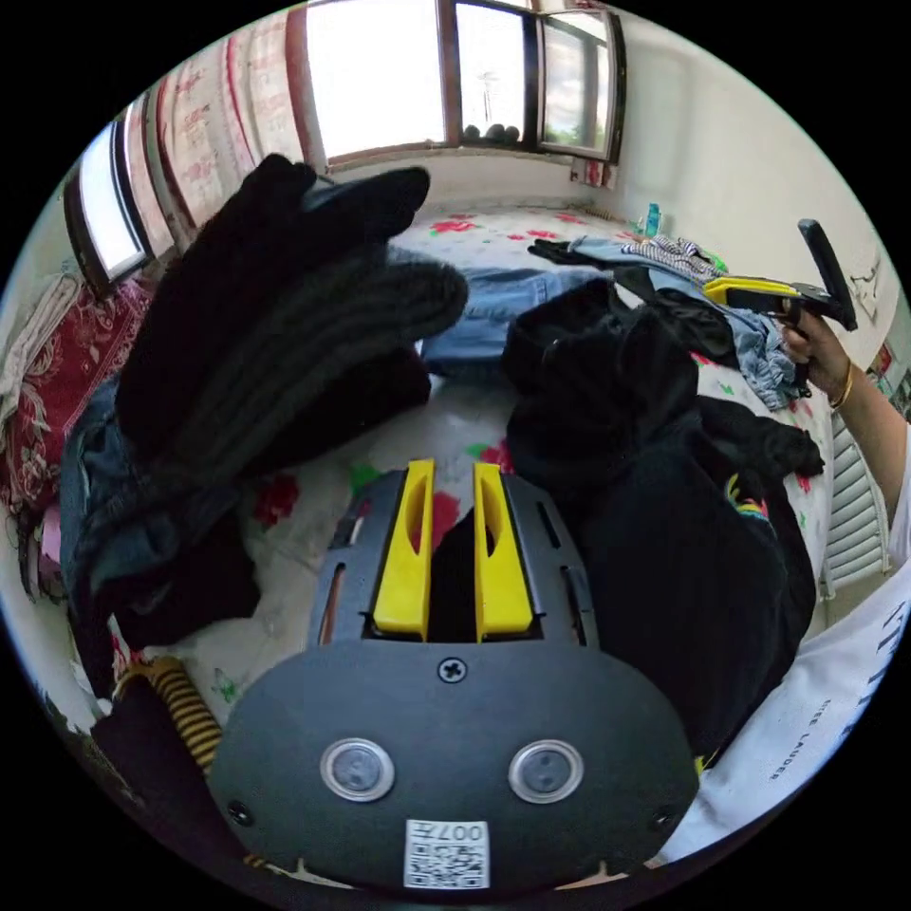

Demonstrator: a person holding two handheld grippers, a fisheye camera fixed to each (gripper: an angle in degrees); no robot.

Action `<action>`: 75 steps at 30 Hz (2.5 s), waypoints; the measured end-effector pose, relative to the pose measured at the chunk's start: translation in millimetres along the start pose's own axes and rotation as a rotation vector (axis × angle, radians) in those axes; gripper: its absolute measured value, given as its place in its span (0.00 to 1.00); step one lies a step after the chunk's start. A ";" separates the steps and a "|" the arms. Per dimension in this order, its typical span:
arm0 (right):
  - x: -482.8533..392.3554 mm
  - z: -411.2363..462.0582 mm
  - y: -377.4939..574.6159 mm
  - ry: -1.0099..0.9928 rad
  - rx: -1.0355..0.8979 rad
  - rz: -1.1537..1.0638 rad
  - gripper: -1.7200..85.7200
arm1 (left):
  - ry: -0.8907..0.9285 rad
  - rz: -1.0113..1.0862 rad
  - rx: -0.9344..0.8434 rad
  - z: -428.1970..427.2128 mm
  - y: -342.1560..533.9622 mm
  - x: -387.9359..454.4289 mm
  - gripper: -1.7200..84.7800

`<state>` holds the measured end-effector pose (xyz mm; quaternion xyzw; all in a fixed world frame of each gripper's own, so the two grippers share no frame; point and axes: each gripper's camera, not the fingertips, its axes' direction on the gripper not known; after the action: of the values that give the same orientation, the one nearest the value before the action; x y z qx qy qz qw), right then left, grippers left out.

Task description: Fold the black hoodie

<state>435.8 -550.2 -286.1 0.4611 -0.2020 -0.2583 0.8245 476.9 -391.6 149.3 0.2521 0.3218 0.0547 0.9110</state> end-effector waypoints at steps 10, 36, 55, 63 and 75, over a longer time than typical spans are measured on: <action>37.4 110.9 111.0 0.024 -0.454 0.046 0.04 | -0.007 -0.005 -0.355 84.1 51.8 6.1 0.05; 72.5 102.6 -31.5 -0.228 -0.249 0.365 0.05 | -0.089 -0.561 -0.259 -63.3 192.9 -60.0 0.12; -95.1 -16.4 -4.1 0.016 0.041 0.026 0.07 | -0.179 -0.970 -0.496 -146.2 404.3 -26.5 0.14; -193.5 -11.2 192.0 -0.248 -0.355 -0.087 0.08 | -0.289 -1.066 -0.068 -250.1 406.0 -80.7 0.08; -205.5 -112.2 230.3 -0.361 -0.195 -0.025 0.10 | -0.237 -0.543 0.503 -367.3 156.5 -37.9 0.08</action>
<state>393.9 -249.1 -161.9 0.3279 -0.3147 -0.3653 0.8124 231.3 -110.1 3.3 0.3777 0.2725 -0.2985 0.8331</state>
